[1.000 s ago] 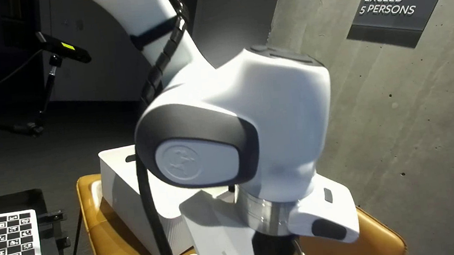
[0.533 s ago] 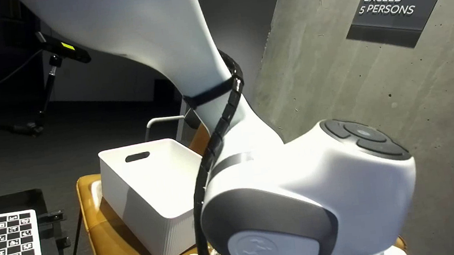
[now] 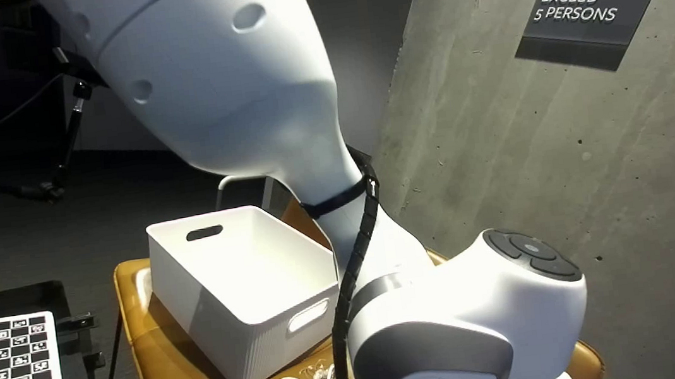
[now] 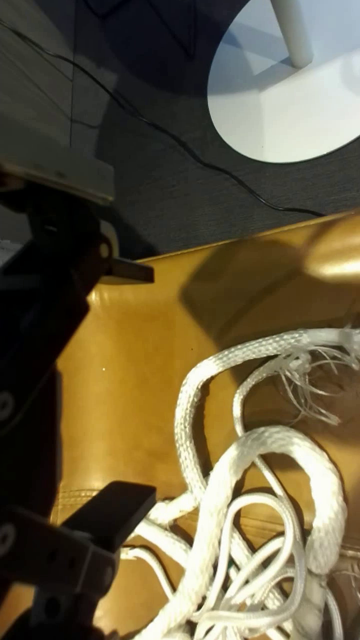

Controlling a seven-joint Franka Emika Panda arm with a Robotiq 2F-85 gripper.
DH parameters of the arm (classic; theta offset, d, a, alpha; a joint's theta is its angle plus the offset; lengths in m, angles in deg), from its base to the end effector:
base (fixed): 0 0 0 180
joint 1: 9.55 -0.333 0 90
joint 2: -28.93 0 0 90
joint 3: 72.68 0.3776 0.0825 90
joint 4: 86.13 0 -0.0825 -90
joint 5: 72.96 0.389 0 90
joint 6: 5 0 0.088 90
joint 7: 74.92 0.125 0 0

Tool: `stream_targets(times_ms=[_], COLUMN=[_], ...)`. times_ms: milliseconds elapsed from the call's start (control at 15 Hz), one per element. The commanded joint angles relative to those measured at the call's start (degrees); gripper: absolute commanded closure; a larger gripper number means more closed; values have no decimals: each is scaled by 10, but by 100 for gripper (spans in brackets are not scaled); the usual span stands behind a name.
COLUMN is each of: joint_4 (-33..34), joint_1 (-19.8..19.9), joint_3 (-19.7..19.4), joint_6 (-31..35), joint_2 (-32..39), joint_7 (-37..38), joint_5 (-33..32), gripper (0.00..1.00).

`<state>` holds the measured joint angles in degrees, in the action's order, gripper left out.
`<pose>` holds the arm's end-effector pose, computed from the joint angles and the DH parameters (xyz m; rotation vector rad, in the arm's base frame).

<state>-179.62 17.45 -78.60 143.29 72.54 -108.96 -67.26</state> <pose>0.6415 -0.4006 0.2175 3.0145 -0.0368 0.2467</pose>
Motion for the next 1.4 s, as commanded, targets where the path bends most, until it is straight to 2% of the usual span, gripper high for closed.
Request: stream_targets(times_ms=[0, 600, 1333], joint_4=[59, 128, 186], joint_1=[-10, -41, -44], joint_3=[4, -7, -15], joint_6=[-20, -44, -32], joint_2=[51, 116, 189], joint_7=[19, 42, 58], joint_5=[-37, -107, -142], gripper=[0, 0, 0])
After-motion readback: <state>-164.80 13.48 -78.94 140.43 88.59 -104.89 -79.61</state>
